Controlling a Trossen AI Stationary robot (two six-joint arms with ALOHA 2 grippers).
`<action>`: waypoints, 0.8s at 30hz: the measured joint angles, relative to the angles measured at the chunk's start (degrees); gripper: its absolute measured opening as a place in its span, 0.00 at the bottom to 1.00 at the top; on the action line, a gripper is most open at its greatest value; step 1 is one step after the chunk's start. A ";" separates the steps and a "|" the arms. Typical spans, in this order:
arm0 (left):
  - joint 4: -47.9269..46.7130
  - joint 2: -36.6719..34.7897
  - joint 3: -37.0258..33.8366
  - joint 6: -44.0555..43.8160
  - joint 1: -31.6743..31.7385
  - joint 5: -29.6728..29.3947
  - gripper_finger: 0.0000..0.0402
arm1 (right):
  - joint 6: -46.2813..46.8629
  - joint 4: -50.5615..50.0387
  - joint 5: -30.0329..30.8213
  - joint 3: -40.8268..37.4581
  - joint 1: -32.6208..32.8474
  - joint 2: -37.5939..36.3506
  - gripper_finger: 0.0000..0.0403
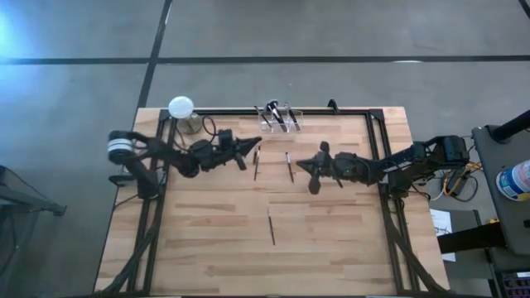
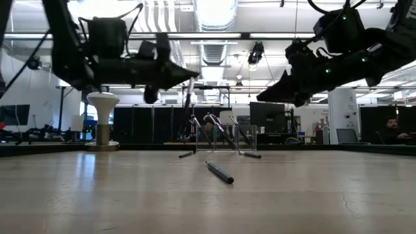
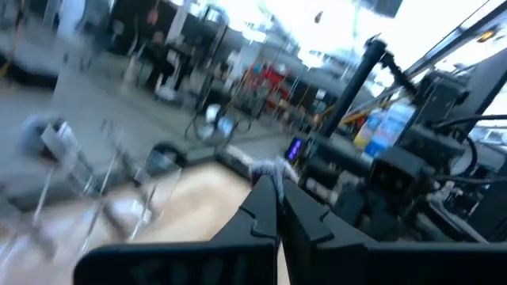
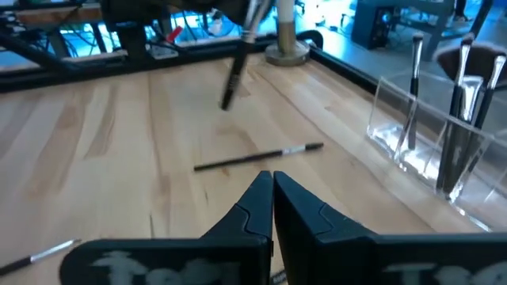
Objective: Pick & Place Makeup Brushes
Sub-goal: Put the black foundation brush into the transparent organizer
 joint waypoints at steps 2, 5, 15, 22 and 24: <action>4.67 3.40 2.53 2.99 0.80 0.05 0.00 | -0.52 0.01 0.02 0.64 0.00 0.00 0.02; 9.58 7.69 7.42 7.72 2.82 0.02 0.00 | -1.47 -0.08 0.06 1.25 0.00 0.00 0.02; 9.89 16.83 20.34 10.22 14.55 4.67 0.00 | -1.80 -0.69 0.11 1.33 0.00 0.00 0.02; 9.90 23.37 25.36 9.31 18.91 6.65 0.00 | -2.76 -0.56 0.33 1.31 -0.17 0.00 0.02; 9.90 24.85 26.27 8.25 19.46 6.81 0.00 | -2.88 -0.56 0.31 1.31 -0.17 0.00 0.02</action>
